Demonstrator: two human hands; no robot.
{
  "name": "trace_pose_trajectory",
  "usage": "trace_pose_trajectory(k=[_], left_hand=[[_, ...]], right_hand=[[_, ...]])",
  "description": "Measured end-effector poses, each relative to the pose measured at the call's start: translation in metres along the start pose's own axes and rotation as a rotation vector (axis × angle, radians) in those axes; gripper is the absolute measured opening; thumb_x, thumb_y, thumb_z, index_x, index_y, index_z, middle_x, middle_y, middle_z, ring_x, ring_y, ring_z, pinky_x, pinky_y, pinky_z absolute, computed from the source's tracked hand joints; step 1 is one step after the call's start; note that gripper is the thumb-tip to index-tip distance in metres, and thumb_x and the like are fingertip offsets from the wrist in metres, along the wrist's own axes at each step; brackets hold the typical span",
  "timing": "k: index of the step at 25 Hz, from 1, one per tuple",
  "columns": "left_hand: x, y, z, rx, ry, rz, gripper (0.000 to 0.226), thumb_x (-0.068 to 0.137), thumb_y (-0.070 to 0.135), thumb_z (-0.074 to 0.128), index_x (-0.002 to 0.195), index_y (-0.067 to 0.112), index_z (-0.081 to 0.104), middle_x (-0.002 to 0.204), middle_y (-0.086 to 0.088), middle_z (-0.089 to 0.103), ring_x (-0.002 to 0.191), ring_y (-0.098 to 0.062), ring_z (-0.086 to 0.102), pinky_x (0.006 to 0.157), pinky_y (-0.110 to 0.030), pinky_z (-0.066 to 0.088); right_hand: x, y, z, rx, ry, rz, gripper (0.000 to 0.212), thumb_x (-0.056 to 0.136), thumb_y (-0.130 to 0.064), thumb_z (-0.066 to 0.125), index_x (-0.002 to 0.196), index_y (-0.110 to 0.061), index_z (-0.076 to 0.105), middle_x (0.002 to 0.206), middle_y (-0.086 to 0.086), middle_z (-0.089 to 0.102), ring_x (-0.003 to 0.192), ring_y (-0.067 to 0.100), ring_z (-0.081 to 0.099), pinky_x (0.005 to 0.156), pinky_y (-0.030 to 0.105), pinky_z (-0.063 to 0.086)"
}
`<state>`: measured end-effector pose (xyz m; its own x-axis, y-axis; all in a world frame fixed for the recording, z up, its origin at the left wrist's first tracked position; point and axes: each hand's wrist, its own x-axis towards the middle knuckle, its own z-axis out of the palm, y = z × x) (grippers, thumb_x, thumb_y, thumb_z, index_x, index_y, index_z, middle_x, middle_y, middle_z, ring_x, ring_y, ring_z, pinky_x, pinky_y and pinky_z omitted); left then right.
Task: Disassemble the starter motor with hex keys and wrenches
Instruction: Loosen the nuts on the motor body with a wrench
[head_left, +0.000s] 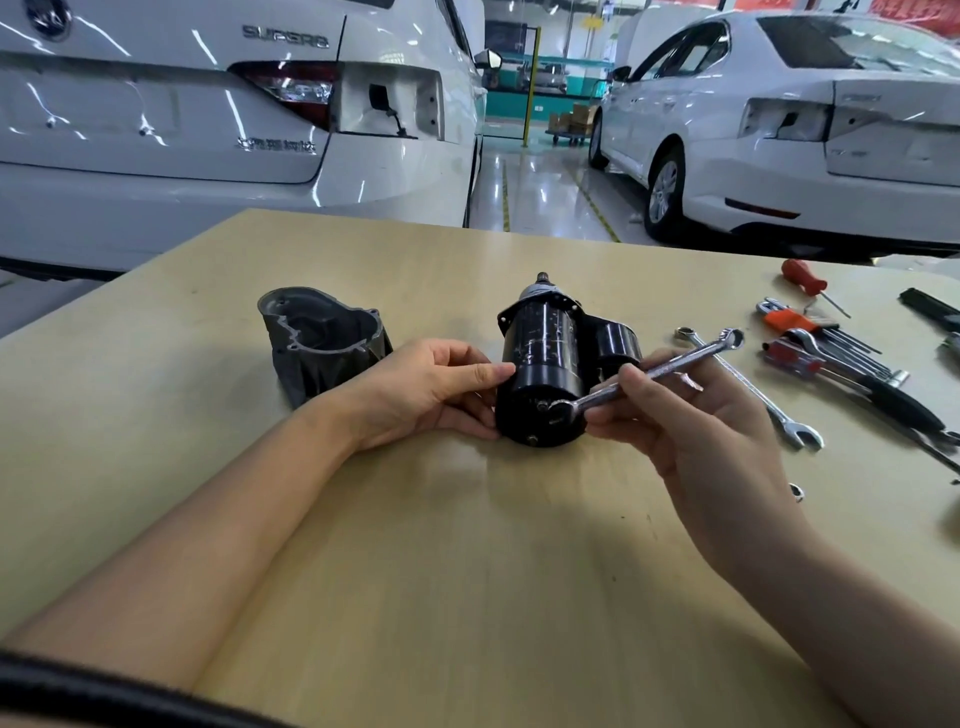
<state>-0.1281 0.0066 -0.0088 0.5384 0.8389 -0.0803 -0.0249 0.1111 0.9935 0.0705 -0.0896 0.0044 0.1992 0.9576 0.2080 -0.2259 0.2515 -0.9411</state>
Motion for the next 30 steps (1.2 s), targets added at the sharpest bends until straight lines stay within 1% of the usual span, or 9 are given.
trace_pose_trajectory(k=[2,5,10,14,17,19,23,26,30], left_hand=[[0.000,0.000,0.000,0.018,-0.005,-0.008,0.038,0.069,0.027,0.070,0.092,-0.001,0.061,0.078,-0.011,0.070,0.066,-0.020,0.068,0.062,-0.030,0.059],[-0.002,0.002,0.001,0.044,0.005,-0.018,0.039,0.069,0.028,0.069,0.094,-0.001,0.061,0.082,-0.010,0.072,0.070,-0.020,0.070,0.059,-0.028,0.059],[-0.003,0.003,0.003,0.049,0.034,-0.025,0.040,0.071,0.027,0.069,0.096,-0.003,0.062,0.083,-0.011,0.072,0.071,-0.020,0.071,0.057,-0.027,0.058],[-0.002,0.003,0.002,0.052,0.032,-0.026,0.039,0.069,0.028,0.070,0.093,-0.002,0.063,0.082,-0.010,0.072,0.072,-0.020,0.071,0.057,-0.027,0.058],[-0.002,0.002,0.002,0.051,0.028,-0.026,0.039,0.069,0.029,0.071,0.092,-0.001,0.063,0.081,-0.009,0.072,0.072,-0.020,0.071,0.057,-0.027,0.058],[-0.002,0.002,0.002,0.052,0.024,-0.024,0.039,0.068,0.029,0.071,0.092,-0.001,0.063,0.081,-0.010,0.072,0.071,-0.020,0.071,0.057,-0.027,0.058],[-0.002,0.003,0.002,0.054,0.022,-0.024,0.038,0.069,0.028,0.070,0.092,-0.001,0.062,0.081,-0.010,0.072,0.070,-0.020,0.071,0.056,-0.027,0.058],[-0.003,0.003,0.003,0.050,0.028,-0.024,0.038,0.069,0.026,0.070,0.093,-0.001,0.062,0.081,-0.011,0.072,0.069,-0.020,0.071,0.055,-0.027,0.058],[-0.002,0.003,0.002,0.049,0.038,-0.021,0.035,0.068,0.025,0.070,0.091,-0.001,0.062,0.080,-0.010,0.072,0.067,-0.020,0.071,0.055,-0.028,0.058]], right_hand=[[0.001,-0.001,-0.002,0.027,0.050,0.030,0.013,0.080,-0.007,0.064,0.090,-0.004,0.055,0.070,0.014,0.070,0.062,0.024,0.069,0.061,0.029,0.057],[0.001,0.001,-0.001,0.070,0.099,0.081,0.010,0.086,0.001,0.061,0.085,-0.007,0.055,0.068,0.013,0.069,0.062,0.024,0.069,0.060,0.028,0.057],[0.000,0.005,0.000,0.098,0.100,0.119,0.011,0.086,0.002,0.061,0.088,-0.006,0.053,0.074,0.017,0.070,0.068,0.029,0.071,0.063,0.029,0.057],[-0.004,0.007,0.001,0.088,0.094,0.094,0.017,0.081,-0.004,0.066,0.092,-0.003,0.053,0.078,0.020,0.071,0.072,0.030,0.072,0.063,0.028,0.057],[-0.007,0.006,0.001,0.004,0.088,0.025,0.022,0.072,-0.015,0.070,0.082,-0.001,0.055,0.076,0.020,0.072,0.073,0.031,0.073,0.064,0.028,0.057],[-0.008,0.006,0.002,-0.018,0.076,0.007,0.018,0.073,-0.015,0.070,0.075,-0.005,0.055,0.075,0.020,0.072,0.074,0.032,0.073,0.065,0.029,0.058],[-0.009,0.007,0.000,0.004,0.056,0.008,0.018,0.077,-0.008,0.069,0.073,-0.004,0.052,0.076,0.021,0.072,0.074,0.033,0.073,0.065,0.030,0.057],[-0.008,0.006,0.001,-0.054,0.034,-0.073,0.018,0.073,-0.007,0.071,0.073,-0.001,0.054,0.072,0.019,0.071,0.069,0.030,0.073,0.063,0.029,0.058],[0.005,-0.006,0.010,-0.380,-0.065,-0.307,0.017,0.080,0.004,0.071,0.080,-0.005,0.057,0.070,0.008,0.071,0.062,0.018,0.071,0.060,0.025,0.057]])
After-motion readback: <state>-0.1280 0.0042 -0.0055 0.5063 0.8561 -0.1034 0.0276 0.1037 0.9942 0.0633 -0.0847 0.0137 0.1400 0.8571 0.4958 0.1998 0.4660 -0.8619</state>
